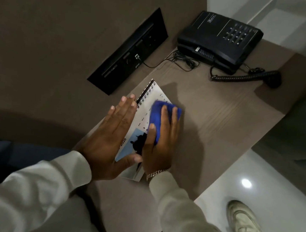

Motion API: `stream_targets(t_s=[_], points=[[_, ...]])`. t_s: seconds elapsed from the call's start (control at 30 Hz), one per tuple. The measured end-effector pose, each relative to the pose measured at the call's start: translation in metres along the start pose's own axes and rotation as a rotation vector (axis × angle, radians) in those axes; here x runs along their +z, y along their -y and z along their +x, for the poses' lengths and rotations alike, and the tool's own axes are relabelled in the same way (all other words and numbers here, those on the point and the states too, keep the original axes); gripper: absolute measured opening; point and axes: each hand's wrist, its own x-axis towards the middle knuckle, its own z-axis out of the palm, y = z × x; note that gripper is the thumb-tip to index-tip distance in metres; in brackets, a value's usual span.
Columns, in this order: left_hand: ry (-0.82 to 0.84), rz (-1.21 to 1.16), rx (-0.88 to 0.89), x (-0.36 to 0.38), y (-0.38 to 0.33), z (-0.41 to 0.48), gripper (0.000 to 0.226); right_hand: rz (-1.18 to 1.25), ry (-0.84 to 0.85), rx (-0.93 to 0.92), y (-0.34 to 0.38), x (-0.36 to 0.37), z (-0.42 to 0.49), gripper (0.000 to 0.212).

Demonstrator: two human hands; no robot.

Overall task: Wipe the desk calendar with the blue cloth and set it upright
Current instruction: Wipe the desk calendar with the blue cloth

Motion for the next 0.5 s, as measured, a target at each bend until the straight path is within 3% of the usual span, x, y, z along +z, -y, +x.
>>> stream_targets(t_s=[0.13,0.23,0.3,0.37,0.5], points=[[0.006,-0.005,0.013,0.0,0.001,-0.002,0.102,-0.006,0.106,-0.074,-0.002,-0.004,-0.025,0.047],[0.022,-0.031,0.019,-0.001,-0.002,0.0,0.102,0.06,0.011,-0.142,0.015,-0.002,0.005,0.064],[0.026,-0.033,0.018,-0.003,-0.004,0.001,0.102,0.063,-0.105,-0.153,0.025,0.002,0.025,0.061],[0.031,-0.029,0.002,-0.004,-0.005,0.002,0.105,0.049,-0.172,-0.091,0.026,0.005,0.033,0.054],[0.023,-0.032,-0.005,-0.004,-0.005,0.001,0.106,-0.039,-0.108,0.1,0.016,0.004,0.017,0.05]])
